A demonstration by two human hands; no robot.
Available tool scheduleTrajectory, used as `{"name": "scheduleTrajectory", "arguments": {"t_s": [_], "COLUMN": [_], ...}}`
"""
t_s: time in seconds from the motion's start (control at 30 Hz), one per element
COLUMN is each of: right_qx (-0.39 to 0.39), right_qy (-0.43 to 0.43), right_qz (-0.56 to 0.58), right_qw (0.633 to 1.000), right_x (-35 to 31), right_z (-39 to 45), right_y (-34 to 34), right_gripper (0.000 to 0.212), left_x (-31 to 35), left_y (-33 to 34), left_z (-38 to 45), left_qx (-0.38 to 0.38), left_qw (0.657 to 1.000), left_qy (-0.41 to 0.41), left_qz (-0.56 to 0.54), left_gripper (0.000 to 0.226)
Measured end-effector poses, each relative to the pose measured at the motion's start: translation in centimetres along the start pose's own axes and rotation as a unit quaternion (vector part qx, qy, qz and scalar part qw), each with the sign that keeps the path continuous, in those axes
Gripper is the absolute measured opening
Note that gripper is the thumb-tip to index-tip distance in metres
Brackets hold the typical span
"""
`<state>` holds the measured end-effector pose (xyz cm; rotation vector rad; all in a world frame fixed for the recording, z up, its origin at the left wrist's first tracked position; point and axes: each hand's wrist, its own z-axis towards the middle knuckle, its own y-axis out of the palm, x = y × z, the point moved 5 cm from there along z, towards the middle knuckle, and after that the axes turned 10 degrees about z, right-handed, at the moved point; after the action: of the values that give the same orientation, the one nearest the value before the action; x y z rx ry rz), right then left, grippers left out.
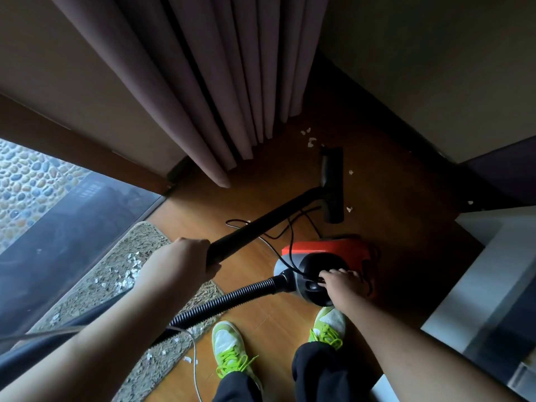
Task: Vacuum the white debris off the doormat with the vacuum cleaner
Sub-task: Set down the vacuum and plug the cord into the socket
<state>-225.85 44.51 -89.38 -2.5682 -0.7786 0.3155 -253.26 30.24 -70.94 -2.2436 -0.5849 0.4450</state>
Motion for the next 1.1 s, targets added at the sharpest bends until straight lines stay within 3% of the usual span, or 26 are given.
{"name": "scheduleTrajectory", "arguments": {"t_s": [0.2,0.53,0.8,0.9,1.1], "right_qx": [0.020,0.040,0.085,0.062,0.066], "right_qy": [-0.024,-0.062,-0.042,-0.056,-0.031], "right_qz": [0.027,-0.027,0.071,0.158,0.238], "right_qw": [0.999,0.997,0.993,0.984,0.969], "right_x": [-3.6,-7.5,-6.5,-6.9,-6.5], "right_z": [1.0,0.2,-1.8,-1.8,-2.6], "right_y": [-0.1,0.0,-1.3,-0.8,-1.4], "right_gripper": [0.045,0.057,0.057,0.041,0.050], "left_x": [-1.7,-3.5,-5.5,-5.5,-5.1], "left_y": [-2.9,-6.6,-10.7,-11.6,-12.0], "left_z": [1.2,1.9,2.8,3.3,5.0], "left_qx": [-0.003,0.034,0.075,0.086,0.069], "left_qw": [0.998,0.990,0.981,0.978,0.977], "left_qy": [0.005,-0.002,-0.056,-0.066,-0.088], "left_qz": [0.055,0.135,0.170,0.180,0.180], "left_gripper": [0.027,0.027,0.023,0.026,0.036]}}
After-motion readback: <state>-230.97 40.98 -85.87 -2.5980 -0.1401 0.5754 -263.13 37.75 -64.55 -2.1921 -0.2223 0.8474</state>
